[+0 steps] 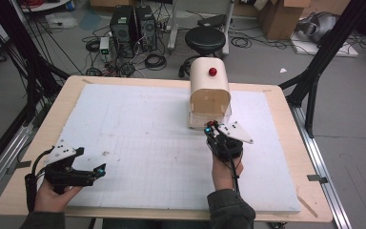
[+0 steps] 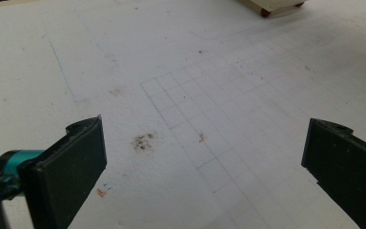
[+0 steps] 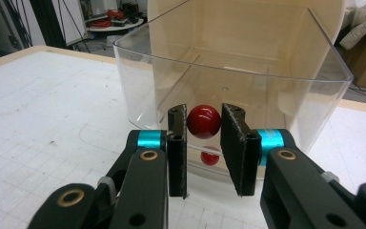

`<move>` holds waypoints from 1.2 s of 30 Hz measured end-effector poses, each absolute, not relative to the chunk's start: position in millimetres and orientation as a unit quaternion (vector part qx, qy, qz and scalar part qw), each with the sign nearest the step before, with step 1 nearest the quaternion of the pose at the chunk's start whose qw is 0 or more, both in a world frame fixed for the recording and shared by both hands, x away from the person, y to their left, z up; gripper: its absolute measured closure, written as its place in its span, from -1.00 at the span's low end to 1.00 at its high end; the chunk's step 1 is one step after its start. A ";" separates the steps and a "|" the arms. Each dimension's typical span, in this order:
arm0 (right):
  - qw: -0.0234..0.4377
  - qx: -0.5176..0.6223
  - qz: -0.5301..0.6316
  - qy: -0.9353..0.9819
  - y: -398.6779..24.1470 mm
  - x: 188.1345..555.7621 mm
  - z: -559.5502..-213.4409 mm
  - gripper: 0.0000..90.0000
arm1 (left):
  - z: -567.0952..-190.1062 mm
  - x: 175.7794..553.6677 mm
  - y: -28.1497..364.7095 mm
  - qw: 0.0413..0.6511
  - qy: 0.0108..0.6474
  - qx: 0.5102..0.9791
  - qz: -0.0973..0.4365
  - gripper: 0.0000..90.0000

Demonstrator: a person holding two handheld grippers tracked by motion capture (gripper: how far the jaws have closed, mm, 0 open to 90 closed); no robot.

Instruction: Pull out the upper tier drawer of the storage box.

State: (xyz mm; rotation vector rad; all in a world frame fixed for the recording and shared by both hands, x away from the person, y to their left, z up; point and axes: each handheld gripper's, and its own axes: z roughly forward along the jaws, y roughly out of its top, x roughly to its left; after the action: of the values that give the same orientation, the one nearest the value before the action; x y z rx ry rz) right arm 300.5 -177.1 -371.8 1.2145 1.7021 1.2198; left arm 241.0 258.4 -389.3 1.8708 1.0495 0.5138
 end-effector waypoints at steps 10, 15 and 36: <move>0.355 0.467 0.473 0.657 -176.4 297.7 -372.7 0.60 | -389.1 240.7 259.1 0.449 0.424 0.758 0.208 -0.96; 0.356 0.467 0.475 0.655 -177.1 297.3 -374.7 0.55 | -389.0 240.9 259.8 0.450 0.424 0.758 0.208 -0.96; 0.272 0.455 0.507 0.680 -199.1 295.1 -380.8 -0.13 | -388.7 240.9 260.1 0.452 0.424 0.758 0.205 -0.96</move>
State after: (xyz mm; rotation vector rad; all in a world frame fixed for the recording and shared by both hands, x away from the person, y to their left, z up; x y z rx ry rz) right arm 295.1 -199.1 -380.8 1.2249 1.8294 1.3654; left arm 240.9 260.1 -388.7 1.8729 1.0466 0.5064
